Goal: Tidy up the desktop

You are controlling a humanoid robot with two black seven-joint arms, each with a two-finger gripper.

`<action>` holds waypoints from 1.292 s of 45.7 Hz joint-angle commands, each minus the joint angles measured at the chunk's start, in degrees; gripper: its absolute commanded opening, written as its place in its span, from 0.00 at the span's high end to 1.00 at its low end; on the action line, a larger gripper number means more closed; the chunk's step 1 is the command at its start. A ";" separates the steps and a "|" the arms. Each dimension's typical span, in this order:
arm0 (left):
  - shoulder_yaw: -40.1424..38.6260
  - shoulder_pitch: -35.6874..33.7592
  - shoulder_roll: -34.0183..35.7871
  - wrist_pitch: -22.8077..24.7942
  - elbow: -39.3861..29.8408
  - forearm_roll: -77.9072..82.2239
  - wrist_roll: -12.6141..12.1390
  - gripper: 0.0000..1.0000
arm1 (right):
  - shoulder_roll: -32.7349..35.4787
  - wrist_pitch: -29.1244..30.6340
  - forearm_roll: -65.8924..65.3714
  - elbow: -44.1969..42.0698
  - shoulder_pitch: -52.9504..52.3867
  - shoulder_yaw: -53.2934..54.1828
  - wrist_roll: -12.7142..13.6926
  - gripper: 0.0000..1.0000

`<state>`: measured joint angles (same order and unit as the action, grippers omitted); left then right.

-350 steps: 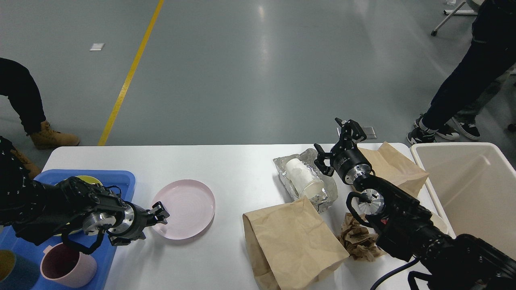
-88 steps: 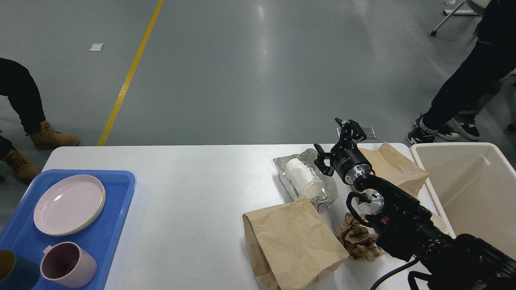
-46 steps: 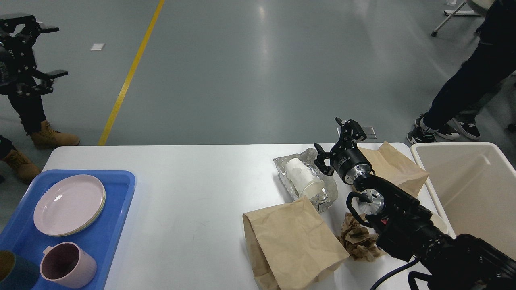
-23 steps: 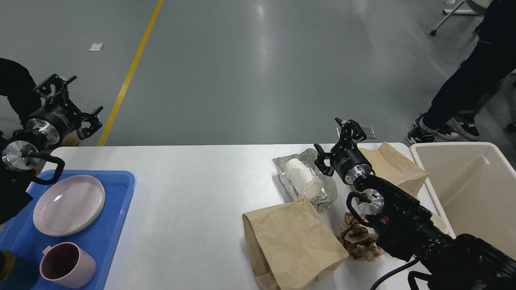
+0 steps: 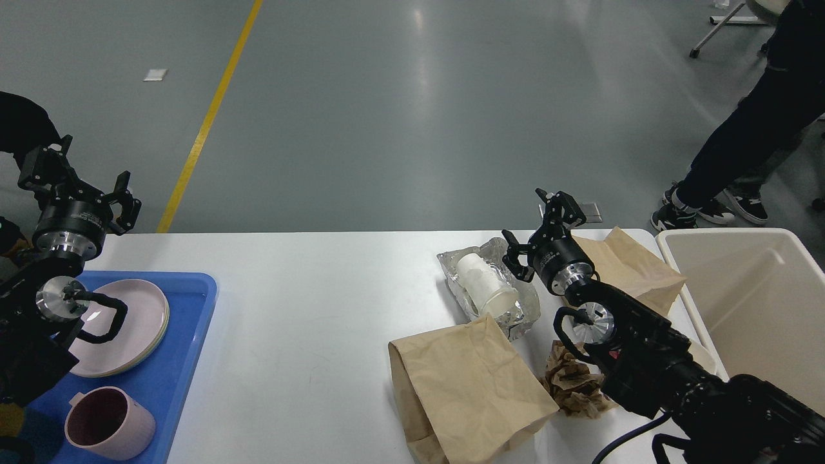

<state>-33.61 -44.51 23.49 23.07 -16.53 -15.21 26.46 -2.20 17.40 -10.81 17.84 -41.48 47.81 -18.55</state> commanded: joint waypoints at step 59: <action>-3.13 4.43 -6.52 -0.13 0.62 -0.08 20.12 0.04 | 0.00 0.00 0.00 0.00 0.00 0.00 0.00 0.00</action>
<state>-36.75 -40.09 17.10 22.94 -15.91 -15.25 46.45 -2.20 17.40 -10.81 17.84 -41.48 47.81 -18.55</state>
